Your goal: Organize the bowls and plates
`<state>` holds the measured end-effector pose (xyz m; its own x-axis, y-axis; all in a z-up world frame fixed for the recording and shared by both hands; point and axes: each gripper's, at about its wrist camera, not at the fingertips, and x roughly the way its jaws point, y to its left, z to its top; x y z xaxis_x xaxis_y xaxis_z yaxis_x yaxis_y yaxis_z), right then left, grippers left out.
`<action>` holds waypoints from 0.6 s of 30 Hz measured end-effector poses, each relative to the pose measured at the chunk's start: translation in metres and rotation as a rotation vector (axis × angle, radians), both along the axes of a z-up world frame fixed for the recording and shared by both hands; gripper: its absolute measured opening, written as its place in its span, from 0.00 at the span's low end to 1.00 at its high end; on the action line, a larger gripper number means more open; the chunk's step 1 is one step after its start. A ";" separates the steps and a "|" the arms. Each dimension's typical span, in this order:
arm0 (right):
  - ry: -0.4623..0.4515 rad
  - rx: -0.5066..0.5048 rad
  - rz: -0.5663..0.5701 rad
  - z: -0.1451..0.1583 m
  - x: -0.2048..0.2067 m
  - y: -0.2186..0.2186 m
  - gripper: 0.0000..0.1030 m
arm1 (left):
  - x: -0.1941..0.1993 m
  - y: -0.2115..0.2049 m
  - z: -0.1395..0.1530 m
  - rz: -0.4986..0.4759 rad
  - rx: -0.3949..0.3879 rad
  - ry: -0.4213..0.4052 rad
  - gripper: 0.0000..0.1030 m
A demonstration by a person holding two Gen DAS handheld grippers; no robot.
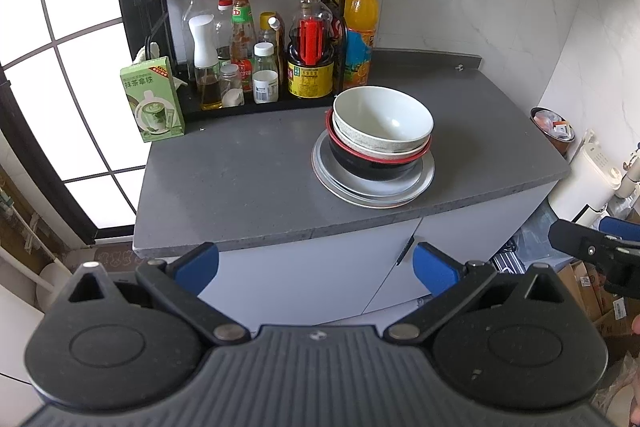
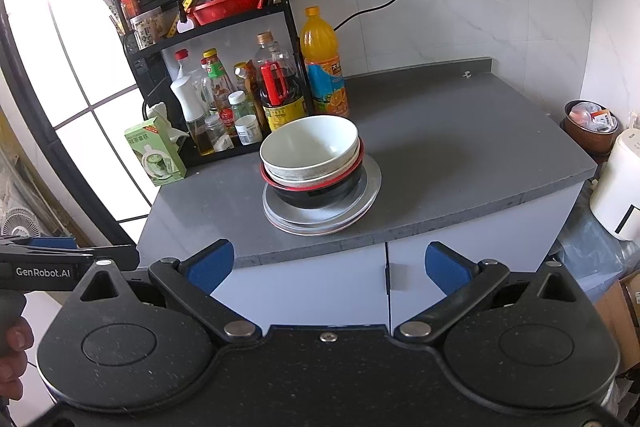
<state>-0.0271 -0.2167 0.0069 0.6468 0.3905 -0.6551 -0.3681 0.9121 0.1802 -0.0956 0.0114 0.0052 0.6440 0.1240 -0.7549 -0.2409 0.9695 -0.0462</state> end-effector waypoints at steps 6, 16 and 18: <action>0.004 -0.002 -0.002 -0.001 0.000 -0.002 1.00 | -0.001 0.001 -0.001 -0.005 0.003 0.007 0.99; 0.005 -0.004 -0.003 -0.003 0.000 -0.004 1.00 | 0.000 0.002 -0.001 -0.013 0.007 0.009 0.99; 0.004 -0.004 -0.002 -0.003 0.000 -0.005 1.00 | 0.000 0.001 -0.001 -0.016 0.011 0.007 0.99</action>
<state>-0.0268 -0.2213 0.0035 0.6450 0.3862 -0.6594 -0.3652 0.9138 0.1779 -0.0958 0.0123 0.0040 0.6406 0.1223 -0.7581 -0.2258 0.9736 -0.0337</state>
